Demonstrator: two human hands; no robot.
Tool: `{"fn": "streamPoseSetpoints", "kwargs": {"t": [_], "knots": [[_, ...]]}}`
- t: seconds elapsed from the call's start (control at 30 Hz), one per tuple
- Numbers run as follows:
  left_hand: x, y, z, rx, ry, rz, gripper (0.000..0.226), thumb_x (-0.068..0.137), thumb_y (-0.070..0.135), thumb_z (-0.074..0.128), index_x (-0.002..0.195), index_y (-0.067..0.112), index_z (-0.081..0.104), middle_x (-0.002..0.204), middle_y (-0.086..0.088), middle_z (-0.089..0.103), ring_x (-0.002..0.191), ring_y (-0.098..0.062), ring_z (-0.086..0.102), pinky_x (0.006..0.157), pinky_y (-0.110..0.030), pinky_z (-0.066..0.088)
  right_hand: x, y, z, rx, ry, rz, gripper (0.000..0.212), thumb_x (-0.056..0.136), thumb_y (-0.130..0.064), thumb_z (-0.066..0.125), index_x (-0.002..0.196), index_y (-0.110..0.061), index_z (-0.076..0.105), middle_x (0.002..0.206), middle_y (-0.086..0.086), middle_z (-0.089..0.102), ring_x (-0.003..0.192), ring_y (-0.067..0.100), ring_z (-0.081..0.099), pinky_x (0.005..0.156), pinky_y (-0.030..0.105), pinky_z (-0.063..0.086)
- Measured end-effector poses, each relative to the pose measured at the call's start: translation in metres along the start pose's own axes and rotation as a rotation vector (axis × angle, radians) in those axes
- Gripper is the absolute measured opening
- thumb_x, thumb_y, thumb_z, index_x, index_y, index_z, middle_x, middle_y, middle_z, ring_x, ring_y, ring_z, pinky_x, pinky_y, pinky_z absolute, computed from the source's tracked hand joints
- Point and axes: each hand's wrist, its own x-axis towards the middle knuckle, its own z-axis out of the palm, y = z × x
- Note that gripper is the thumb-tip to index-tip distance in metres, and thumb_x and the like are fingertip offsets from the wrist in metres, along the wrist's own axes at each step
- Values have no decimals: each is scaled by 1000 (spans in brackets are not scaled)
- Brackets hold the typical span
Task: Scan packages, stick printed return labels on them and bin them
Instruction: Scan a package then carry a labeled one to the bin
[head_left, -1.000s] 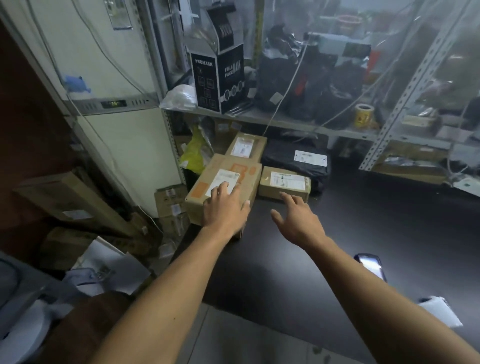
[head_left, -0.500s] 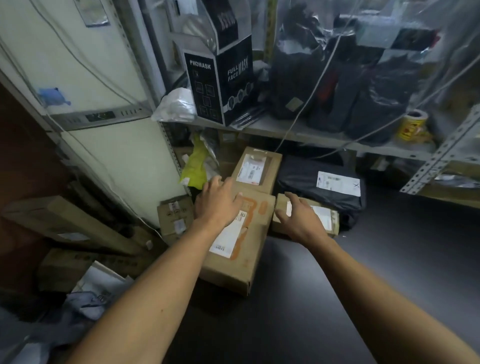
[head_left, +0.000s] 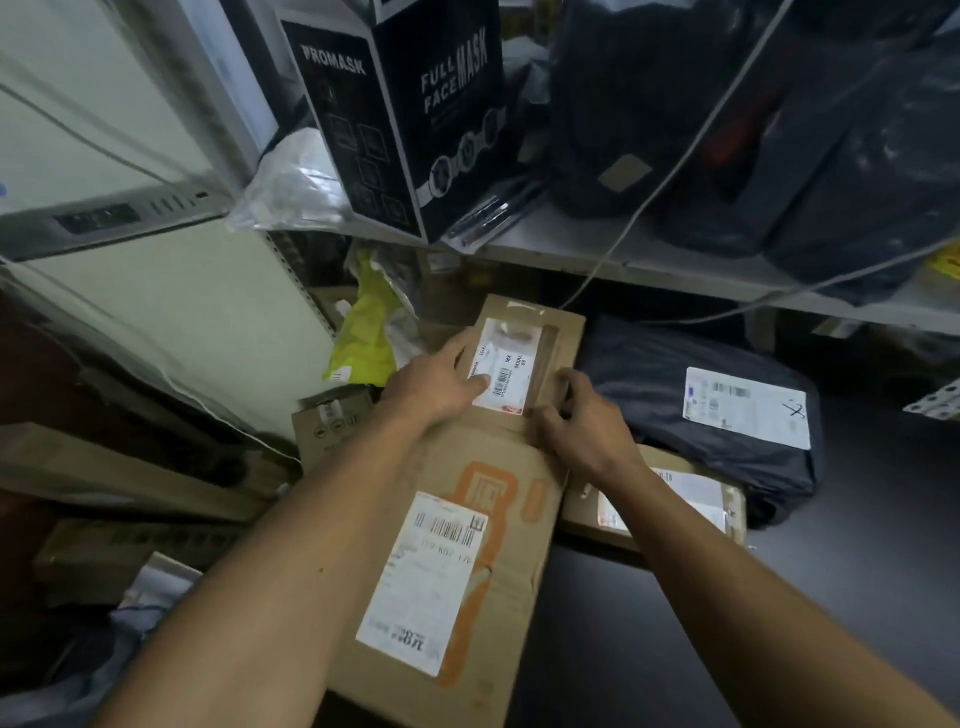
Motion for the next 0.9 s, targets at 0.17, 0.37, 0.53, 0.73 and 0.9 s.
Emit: {"fn": "streamPoseSetpoints", "kwargs": {"t": [0.17, 0.37, 0.53, 0.73, 0.9], "knots": [[14, -10, 6, -163, -195, 81, 86, 87, 42, 72, 155, 43, 18, 154, 5, 42, 138, -17, 43, 106, -19, 33, 10, 3, 4, -4, 21, 2, 63, 93, -40, 57, 148, -25, 29, 127, 16, 61, 113, 35, 59, 91, 41, 50], [17, -12, 2, -213, -209, 146, 98, 81, 33, 81, 157, 38, 18, 153, 6, 43, 135, -11, 44, 104, -16, 31, 8, -6, 1, 43, -15, 7, 75, 90, -34, 66, 152, -25, 24, 135, 12, 58, 119, 31, 57, 97, 41, 48], [12, -11, -11, -314, -144, 181, 96, 82, 26, 81, 155, 41, 21, 153, 7, 42, 134, -6, 41, 109, -20, 32, 8, -13, 5, 123, 79, -45, 81, 88, -35, 69, 154, -25, 22, 138, 13, 55, 125, 32, 54, 103, 44, 46], [-1, -5, -26, -367, -113, 200, 94, 84, 22, 79, 155, 42, 19, 151, 9, 43, 131, -4, 42, 111, -23, 34, 5, -20, 0, 187, 120, -77, 84, 86, -37, 69, 154, -32, 19, 138, 14, 51, 125, 31, 52, 102, 47, 47], [-18, 5, -33, -410, -91, 219, 94, 87, 18, 76, 156, 42, 17, 145, 11, 44, 126, -6, 47, 100, -19, 39, -9, -24, -11, 195, 174, -114, 83, 88, -35, 68, 155, -34, 18, 138, 13, 47, 122, 29, 52, 104, 44, 45]]}}
